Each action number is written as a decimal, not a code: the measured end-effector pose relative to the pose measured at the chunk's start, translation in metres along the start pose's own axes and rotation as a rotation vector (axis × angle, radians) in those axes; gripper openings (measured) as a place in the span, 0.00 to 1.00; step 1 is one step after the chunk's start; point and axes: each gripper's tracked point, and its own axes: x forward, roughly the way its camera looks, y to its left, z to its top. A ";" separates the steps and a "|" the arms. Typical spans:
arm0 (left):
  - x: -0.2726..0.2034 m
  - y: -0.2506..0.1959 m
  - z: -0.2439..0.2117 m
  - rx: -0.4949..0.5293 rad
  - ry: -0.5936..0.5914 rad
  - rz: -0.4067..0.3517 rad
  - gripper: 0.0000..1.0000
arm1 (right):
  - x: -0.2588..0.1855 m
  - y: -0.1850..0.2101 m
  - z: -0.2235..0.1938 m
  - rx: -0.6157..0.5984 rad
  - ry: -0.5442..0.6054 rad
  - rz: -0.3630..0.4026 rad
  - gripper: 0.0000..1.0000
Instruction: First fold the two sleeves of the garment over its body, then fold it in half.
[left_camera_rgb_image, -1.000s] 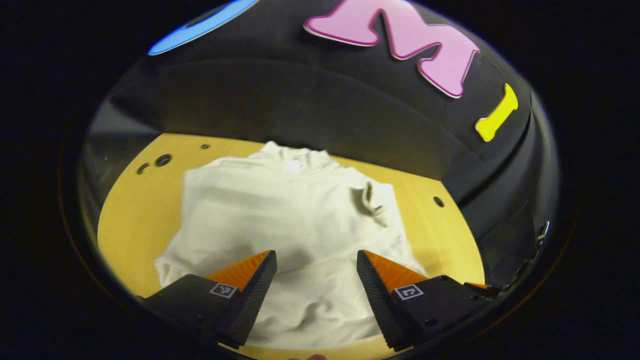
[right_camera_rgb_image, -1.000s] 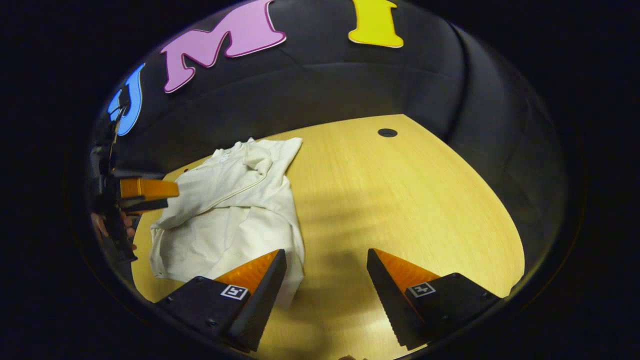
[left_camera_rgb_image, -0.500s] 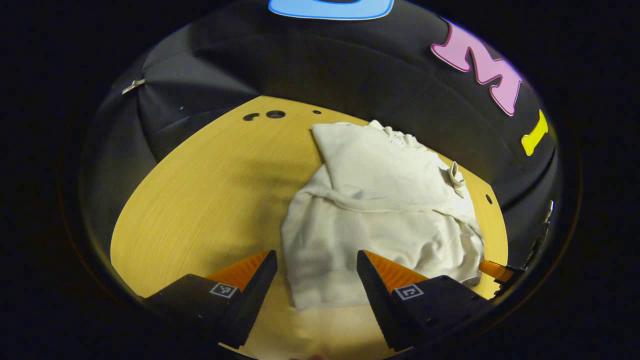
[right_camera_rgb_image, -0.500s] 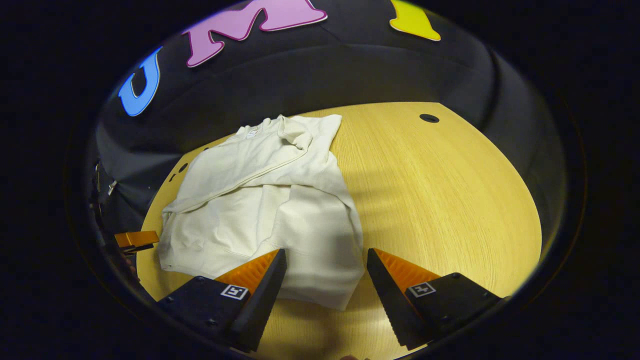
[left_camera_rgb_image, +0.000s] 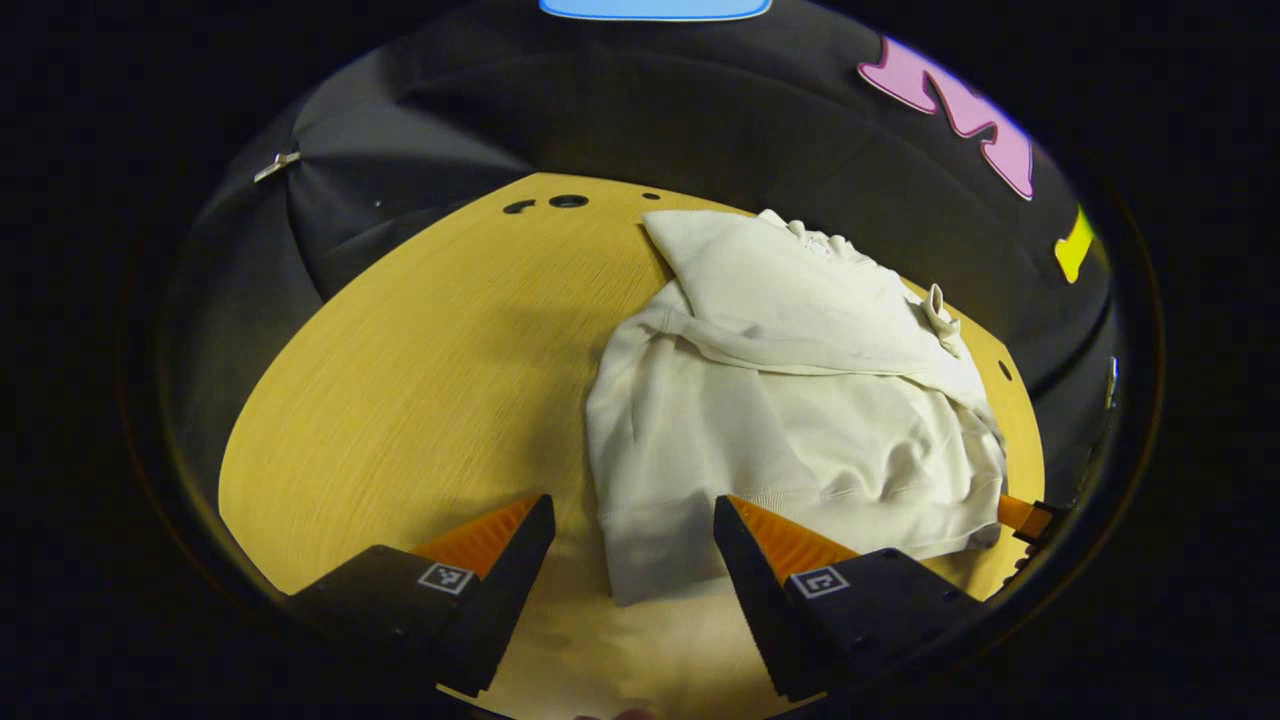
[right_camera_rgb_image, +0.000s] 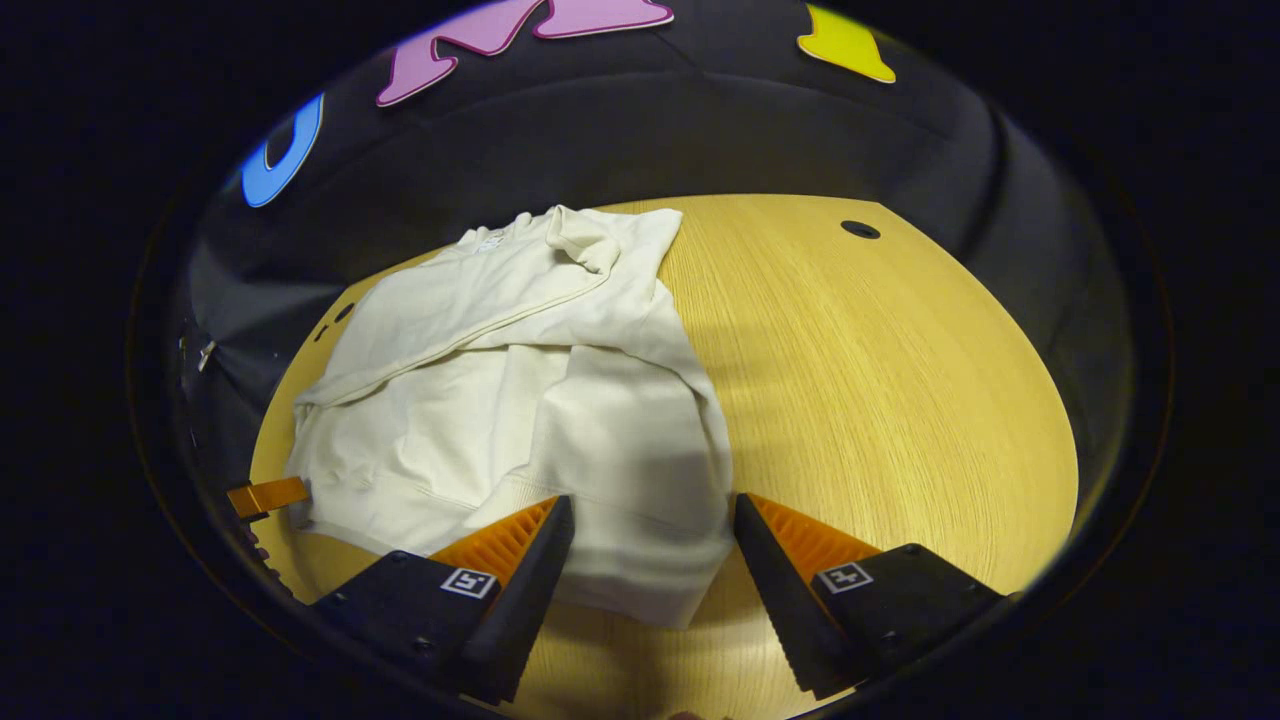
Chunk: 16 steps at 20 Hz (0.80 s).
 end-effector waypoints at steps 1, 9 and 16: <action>0.004 -0.001 0.000 0.018 -0.006 0.025 0.99 | 0.001 0.000 0.000 -0.003 -0.002 -0.008 0.99; 0.012 -0.043 -0.004 0.120 -0.082 -0.025 0.45 | 0.011 0.028 0.000 -0.050 -0.029 0.041 0.47; 0.013 -0.059 0.001 0.064 -0.127 -0.091 0.07 | 0.014 0.044 0.003 -0.023 -0.016 0.192 0.08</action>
